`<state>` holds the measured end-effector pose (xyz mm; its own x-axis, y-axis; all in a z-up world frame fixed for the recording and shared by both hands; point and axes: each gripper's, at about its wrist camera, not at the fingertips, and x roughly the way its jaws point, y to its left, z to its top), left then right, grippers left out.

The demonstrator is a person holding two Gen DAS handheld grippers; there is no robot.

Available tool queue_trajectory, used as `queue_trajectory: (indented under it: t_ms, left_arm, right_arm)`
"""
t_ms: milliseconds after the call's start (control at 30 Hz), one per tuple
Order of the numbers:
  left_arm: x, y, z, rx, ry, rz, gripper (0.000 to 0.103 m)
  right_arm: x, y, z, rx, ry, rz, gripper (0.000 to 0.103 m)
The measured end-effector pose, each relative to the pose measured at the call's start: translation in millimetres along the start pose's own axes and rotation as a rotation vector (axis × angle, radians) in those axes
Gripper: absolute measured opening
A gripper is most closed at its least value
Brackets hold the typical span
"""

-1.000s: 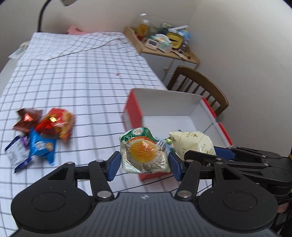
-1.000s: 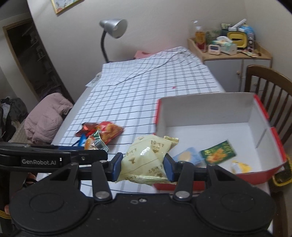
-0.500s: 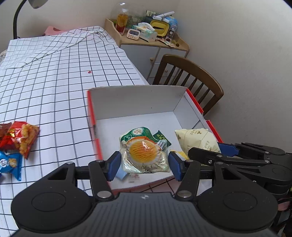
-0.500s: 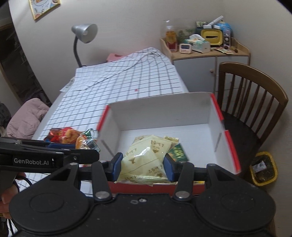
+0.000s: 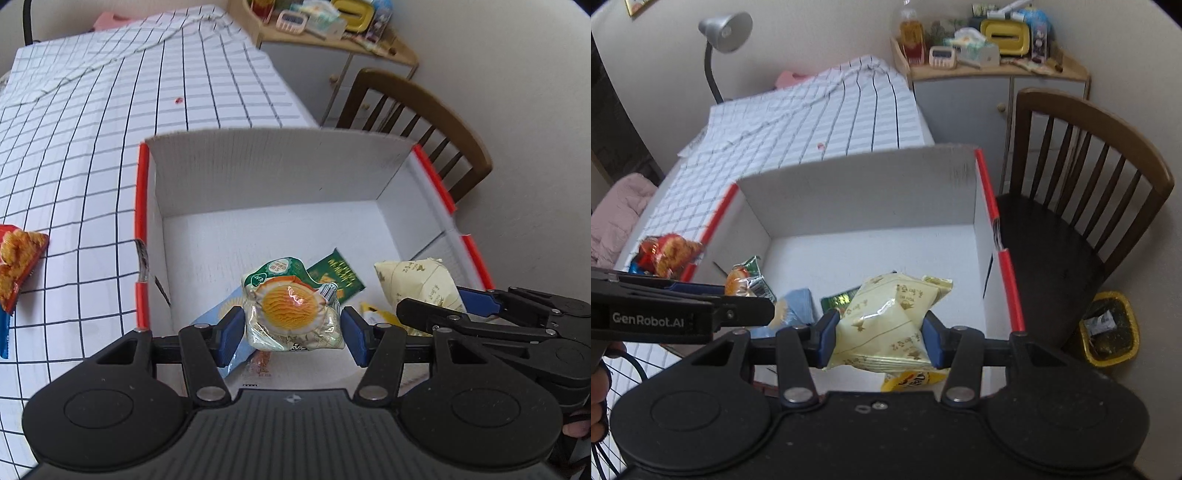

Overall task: Organize snacks
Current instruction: 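Carry both packets over the red box and open both tools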

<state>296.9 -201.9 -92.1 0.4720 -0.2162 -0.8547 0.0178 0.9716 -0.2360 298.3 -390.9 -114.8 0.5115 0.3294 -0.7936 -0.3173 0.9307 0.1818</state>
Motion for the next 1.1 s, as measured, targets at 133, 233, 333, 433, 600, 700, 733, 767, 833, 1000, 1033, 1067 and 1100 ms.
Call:
queue_trajectory:
  t_ms: [133, 233, 333, 433, 600, 700, 733, 767, 833, 1000, 1033, 1067, 1100]
  left_arm:
    - [17, 1, 2, -0.003, 0.024, 0.031, 0.057]
    - [24, 1, 2, -0.004, 0.037, 0.041, 0.057]
    - [31, -2, 2, -0.001, 0.051, 0.058, 0.058]
    - [37, -4, 1, 0.000, 0.061, 0.069, 0.058]
    - [43, -6, -1, 0.003, 0.076, 0.075, 0.059]
    - [43, -7, -2, 0.010, 0.078, 0.076, 0.059]
    - [43, -7, -2, 0.009, 0.079, 0.075, 0.059]
    - [43, -7, -2, 0.008, 0.079, 0.075, 0.059]
    - [41, -7, -3, 0.013, 0.075, 0.075, 0.059]
    - [32, -10, -6, 0.019, 0.055, 0.066, 0.060]
    - [29, -10, -7, 0.020, 0.049, 0.064, 0.060]
    - [26, -10, -8, 0.019, 0.041, 0.060, 0.060]
    - [22, -10, -8, 0.017, 0.032, 0.056, 0.060]
  right_arm:
    - [17, -4, 0, -0.005, 0.038, -0.020, 0.046]
    - [24, -3, 1, -0.020, 0.049, -0.016, 0.047]
    - [30, -1, 0, -0.047, 0.061, -0.025, 0.048]
    - [33, -2, 0, -0.048, 0.068, -0.013, 0.049]
    - [33, -1, 1, -0.057, 0.071, -0.005, 0.050]
    - [32, -1, 0, -0.064, 0.072, -0.001, 0.050]
    - [32, -1, 0, -0.066, 0.072, 0.000, 0.050]
    - [32, -1, 0, -0.066, 0.073, 0.002, 0.050]
    - [31, -1, -1, -0.063, 0.073, 0.006, 0.050]
    - [25, 0, -2, -0.066, 0.067, 0.010, 0.053]
    - [23, 0, -1, -0.067, 0.062, 0.014, 0.054]
    - [21, 0, -1, -0.068, 0.058, 0.017, 0.055]
    - [18, 0, -1, -0.069, 0.052, 0.020, 0.057]
